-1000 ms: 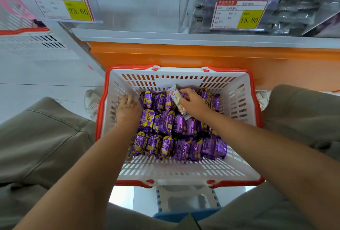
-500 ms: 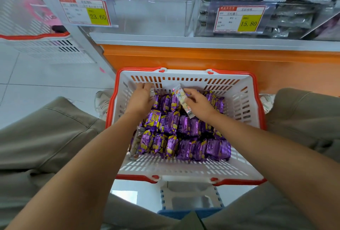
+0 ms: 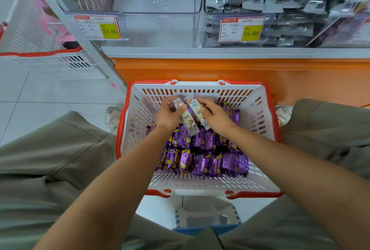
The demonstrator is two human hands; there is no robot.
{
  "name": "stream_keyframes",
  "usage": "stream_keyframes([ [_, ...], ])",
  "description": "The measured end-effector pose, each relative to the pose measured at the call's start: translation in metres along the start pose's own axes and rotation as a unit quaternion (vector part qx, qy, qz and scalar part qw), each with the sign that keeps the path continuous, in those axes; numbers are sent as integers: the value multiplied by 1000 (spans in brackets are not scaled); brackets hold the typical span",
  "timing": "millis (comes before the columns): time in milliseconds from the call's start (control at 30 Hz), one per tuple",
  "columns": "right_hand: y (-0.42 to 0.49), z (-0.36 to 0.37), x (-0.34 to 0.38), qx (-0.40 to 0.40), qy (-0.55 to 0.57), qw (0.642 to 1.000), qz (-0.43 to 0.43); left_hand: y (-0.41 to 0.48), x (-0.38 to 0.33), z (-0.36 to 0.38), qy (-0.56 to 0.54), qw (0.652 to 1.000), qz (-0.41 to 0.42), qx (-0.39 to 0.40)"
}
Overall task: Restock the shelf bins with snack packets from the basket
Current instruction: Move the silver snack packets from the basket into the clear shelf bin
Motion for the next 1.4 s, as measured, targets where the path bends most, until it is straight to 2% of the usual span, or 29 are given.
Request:
stream_keyframes([
  [267,-27,-12,21,-25,8,999,-21,-32,1,25,-170,972,-145,-74],
  [367,-43,-21,29,-39,6,999,-30,-49,-8,44,-199,963,-181,-6],
  [467,-58,-35,34,-61,-1,997,-38,-74,-33,57,-180,965,-175,80],
  [533,-68,-45,39,-75,10,996,-43,-86,-46,63,-142,969,-158,128],
  [600,-80,-53,48,-77,23,996,-47,-97,-62,61,-92,978,-122,140],
  [833,-120,-99,108,-44,55,991,-114,-121,-151,31,-12,994,84,69],
  [1033,-152,-167,170,-120,126,965,-198,-140,-238,9,-41,980,194,35],
  [1133,-156,-177,177,-132,162,955,-210,-143,-253,9,-68,979,191,37],
  [1233,-153,-169,177,-118,167,956,-210,-149,-254,23,-80,976,186,82],
  [1400,-149,-164,176,-126,159,955,-216,-150,-242,28,-99,976,162,108],
])
Point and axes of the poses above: each hand's wrist, its own y-axis towards the middle knuckle, its own z-axis out of the palm, x = y × z, the point moved 8 cm from there along y, towards the middle knuckle, and after that the axes turned 1 degree about y, right-handed, at the moved point
